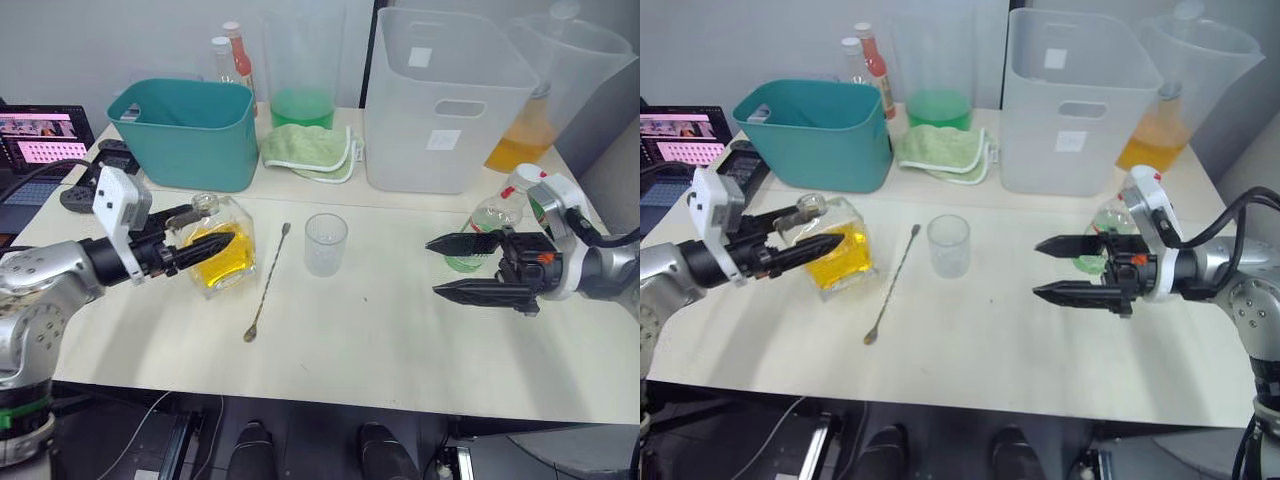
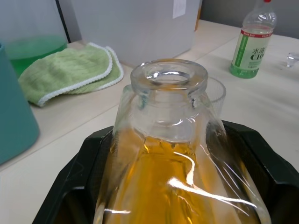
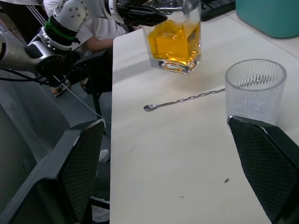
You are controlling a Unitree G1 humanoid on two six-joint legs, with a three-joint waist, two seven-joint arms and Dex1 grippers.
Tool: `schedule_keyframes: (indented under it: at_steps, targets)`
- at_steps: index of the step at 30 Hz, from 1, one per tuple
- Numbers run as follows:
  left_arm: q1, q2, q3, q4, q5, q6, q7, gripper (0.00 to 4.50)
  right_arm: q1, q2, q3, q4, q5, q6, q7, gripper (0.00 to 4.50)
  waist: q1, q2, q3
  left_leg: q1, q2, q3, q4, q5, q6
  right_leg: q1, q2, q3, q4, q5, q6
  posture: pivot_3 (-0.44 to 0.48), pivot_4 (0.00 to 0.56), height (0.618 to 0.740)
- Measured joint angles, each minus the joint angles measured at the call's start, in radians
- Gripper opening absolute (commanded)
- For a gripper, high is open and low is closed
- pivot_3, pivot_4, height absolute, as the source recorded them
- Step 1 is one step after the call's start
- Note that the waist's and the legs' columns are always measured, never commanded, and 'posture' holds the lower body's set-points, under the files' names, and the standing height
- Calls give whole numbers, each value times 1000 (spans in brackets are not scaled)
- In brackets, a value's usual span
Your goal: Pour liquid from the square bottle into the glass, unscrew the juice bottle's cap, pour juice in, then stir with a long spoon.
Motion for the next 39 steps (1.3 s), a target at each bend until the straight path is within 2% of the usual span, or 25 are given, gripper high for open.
schedule_keyframes:
  at_steps: [2,6,11,15,18,21,26,32,39]
  targets:
    - [-33,-15,-43,27,34,-25,0,2793,37,6,-24,-27,4,7,-21,4475,5,0,0,0,0,0,-1,0,0,-1,0,0,2,0,0,0,150,733]
    - [-175,-68,-160,175,180,-130,22,2793,155,33,-99,-118,42,20,-92,4475,18,0,0,0,0,-1,1,1,0,-1,1,0,2,0,0,0,150,733]
    - [-263,-110,-230,274,299,-231,46,2793,199,39,-151,-175,77,24,-146,4475,19,0,0,-1,0,-1,2,1,-1,0,1,0,3,1,0,0,150,733]
    - [-398,-160,-355,425,471,-369,63,2793,269,91,-192,-252,86,23,-240,4475,32,-1,0,-2,0,-2,4,2,-2,0,1,-1,3,1,0,0,150,733]
    - [-432,-178,-368,477,532,-445,72,2793,284,94,-208,-272,104,21,-276,4475,28,-1,0,-3,0,-2,4,2,-2,0,1,-1,3,1,0,0,150,733]
    - [-485,-211,-420,557,647,-539,131,2793,283,106,-222,-291,102,8,-326,4475,30,-1,0,-3,0,-2,4,2,-1,0,1,-1,3,1,0,0,150,733]
    - [-499,-241,-461,617,760,-686,190,2793,273,105,-247,-305,113,2,-386,4475,28,-1,0,-3,0,-2,4,3,-2,0,1,-1,3,2,1,0,150,733]
    - [-510,-265,-525,762,958,-912,350,2793,233,110,-241,-315,74,-22,-476,4475,31,-1,0,-3,0,-2,4,3,-2,0,1,-1,3,2,1,0,150,733]
    - [-512,-309,-555,828,1021,-1045,394,2793,236,133,-217,-324,35,-45,-524,4475,35,-1,0,-3,0,-2,4,4,-2,0,1,-1,4,2,2,0,150,733]
